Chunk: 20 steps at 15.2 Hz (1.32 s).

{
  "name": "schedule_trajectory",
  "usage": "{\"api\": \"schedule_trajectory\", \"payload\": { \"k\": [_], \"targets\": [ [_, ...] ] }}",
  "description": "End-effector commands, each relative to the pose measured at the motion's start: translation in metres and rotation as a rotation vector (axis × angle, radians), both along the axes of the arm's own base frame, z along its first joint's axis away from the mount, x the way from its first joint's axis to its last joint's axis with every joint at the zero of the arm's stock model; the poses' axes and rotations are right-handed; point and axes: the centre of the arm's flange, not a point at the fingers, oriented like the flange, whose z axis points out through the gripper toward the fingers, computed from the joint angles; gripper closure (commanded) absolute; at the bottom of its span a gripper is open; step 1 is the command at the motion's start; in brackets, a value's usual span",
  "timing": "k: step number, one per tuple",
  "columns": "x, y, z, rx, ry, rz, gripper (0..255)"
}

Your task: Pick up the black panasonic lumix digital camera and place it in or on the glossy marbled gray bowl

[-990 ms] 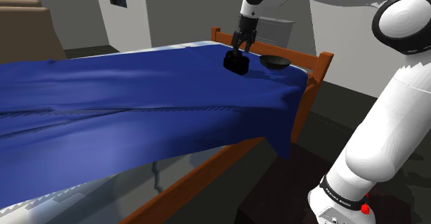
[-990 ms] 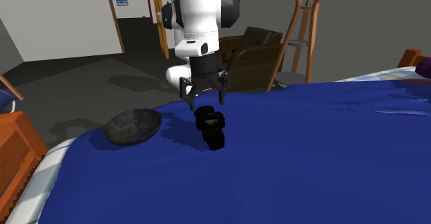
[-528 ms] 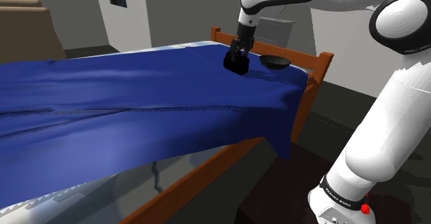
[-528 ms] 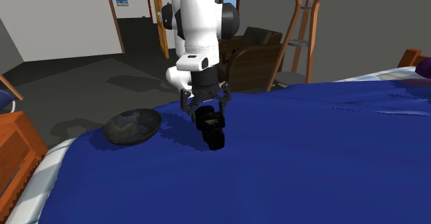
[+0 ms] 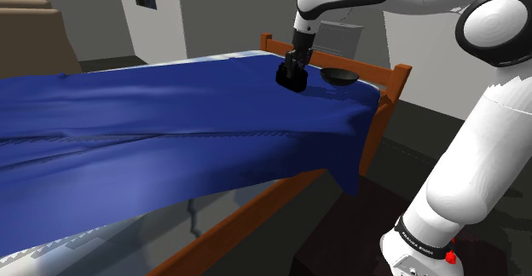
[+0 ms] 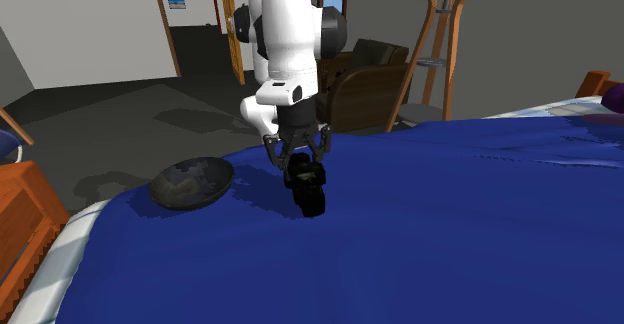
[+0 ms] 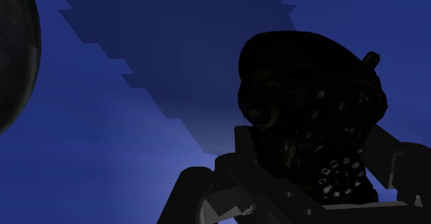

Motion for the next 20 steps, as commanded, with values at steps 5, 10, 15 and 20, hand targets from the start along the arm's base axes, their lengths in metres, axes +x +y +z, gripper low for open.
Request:
{"api": "schedule_trajectory", "payload": {
  "k": [5, 10, 15, 20],
  "targets": [
    [0.0, 0.0, 0.0, 0.0, 0.0, 0.0, 255],
    [0.0, 0.0, 0.005, 0.0, 0.0, 0.0, 255],
    [0.0, 0.0, 0.031, 0.0, 0.0, 0.0, 255],
    [0.0, 0.0, 0.058, 0.0, 0.0, 0.0, 255]
  ]
}}
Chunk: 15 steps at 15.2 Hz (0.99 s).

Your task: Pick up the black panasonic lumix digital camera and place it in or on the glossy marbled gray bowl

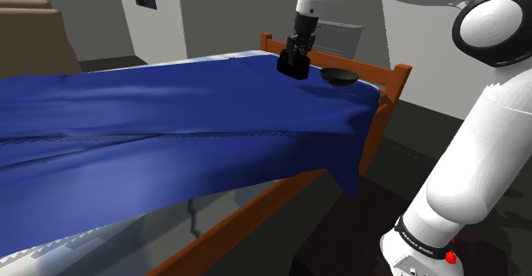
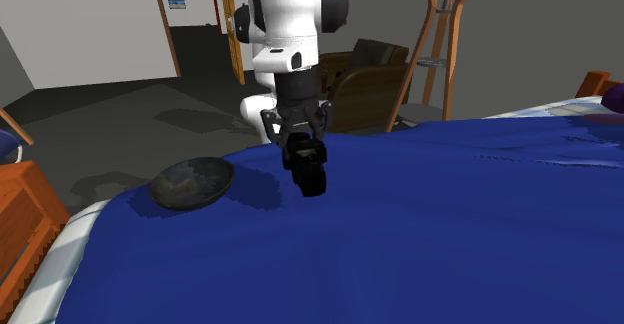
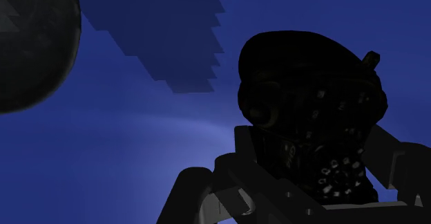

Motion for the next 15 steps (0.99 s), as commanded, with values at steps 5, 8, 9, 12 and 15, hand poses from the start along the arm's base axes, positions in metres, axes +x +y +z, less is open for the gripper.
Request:
{"api": "schedule_trajectory", "payload": {
  "k": [5, 8, 9, 12, 15],
  "targets": [
    [0.001, -0.001, 0.032, 0.0, -0.001, 0.0, 255],
    [0.001, -0.001, 0.048, 0.0, -0.001, 0.0, 255],
    [0.001, -0.001, 0.054, 0.0, -0.001, 0.0, 255],
    [0.001, -0.001, 0.069, 0.0, -0.001, 0.0, 255],
    [-0.018, -0.035, 0.072, 0.0, -0.001, 0.0, 255]
  ]
}}
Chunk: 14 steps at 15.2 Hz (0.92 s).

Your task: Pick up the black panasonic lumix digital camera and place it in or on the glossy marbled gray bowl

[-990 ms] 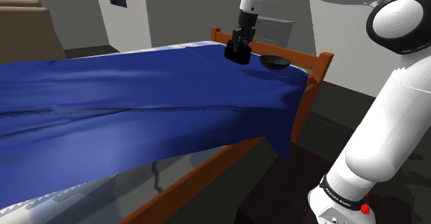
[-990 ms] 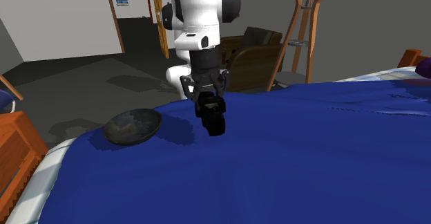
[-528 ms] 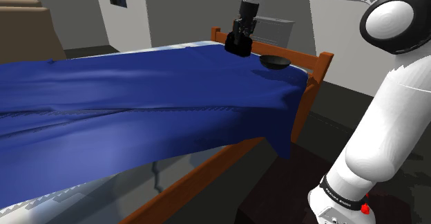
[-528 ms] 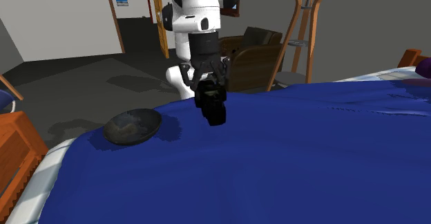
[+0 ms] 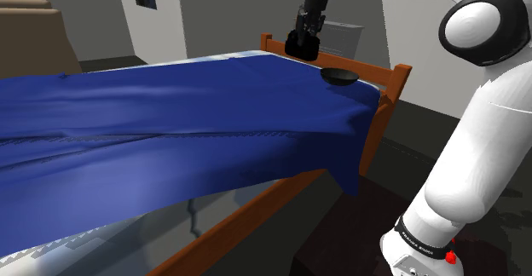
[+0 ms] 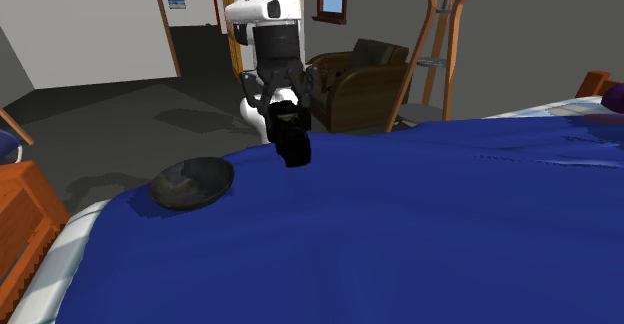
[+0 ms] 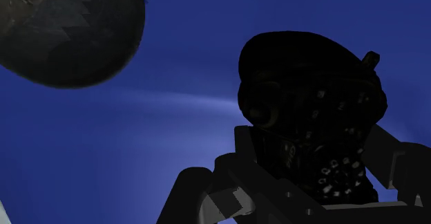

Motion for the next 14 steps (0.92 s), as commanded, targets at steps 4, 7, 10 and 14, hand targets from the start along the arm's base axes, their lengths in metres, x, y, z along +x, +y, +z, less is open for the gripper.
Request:
{"api": "schedule_trajectory", "payload": {
  "k": [4, 7, 10, 14],
  "targets": [
    [-0.031, -0.055, 0.006, 0.0, -0.001, 0.001, 255],
    [-0.05, -0.09, 0.009, 0.0, -0.001, 0.001, 255],
    [-0.068, -0.125, 0.011, 0.0, -0.001, 0.001, 255],
    [-0.093, -0.172, 0.015, 0.0, -0.001, 0.001, 255]
  ]
}}
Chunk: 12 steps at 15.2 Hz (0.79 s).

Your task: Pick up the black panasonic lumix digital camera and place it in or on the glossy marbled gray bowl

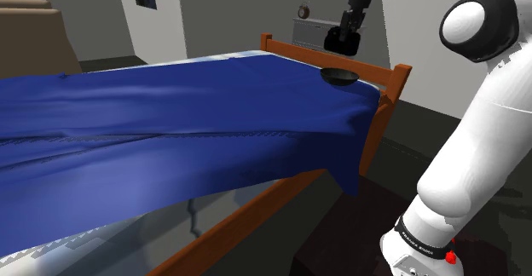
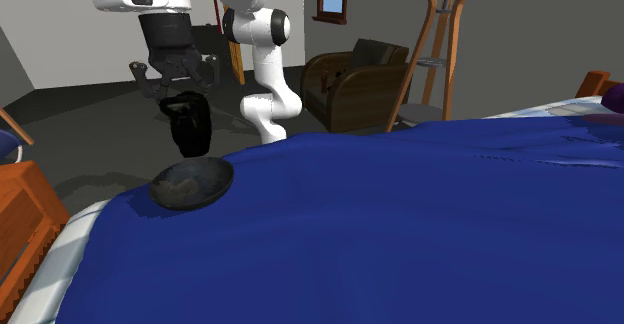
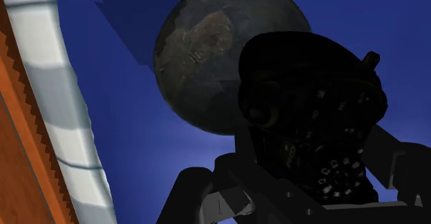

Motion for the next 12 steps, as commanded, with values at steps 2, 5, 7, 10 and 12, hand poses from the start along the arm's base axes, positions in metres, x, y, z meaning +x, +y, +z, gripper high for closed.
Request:
{"api": "schedule_trajectory", "payload": {
  "k": [2, 5, 7, 10, 12],
  "targets": [
    [-0.012, -0.022, -0.006, 0.0, -0.001, 0.002, 255],
    [-0.012, -0.022, -0.021, 0.0, -0.001, 0.002, 255],
    [-0.012, -0.022, -0.032, 0.0, -0.001, 0.002, 255],
    [-0.012, -0.022, -0.048, 0.0, -0.001, 0.002, 255],
    [-0.012, -0.022, -0.058, 0.0, -0.001, 0.002, 255]
  ]
}}
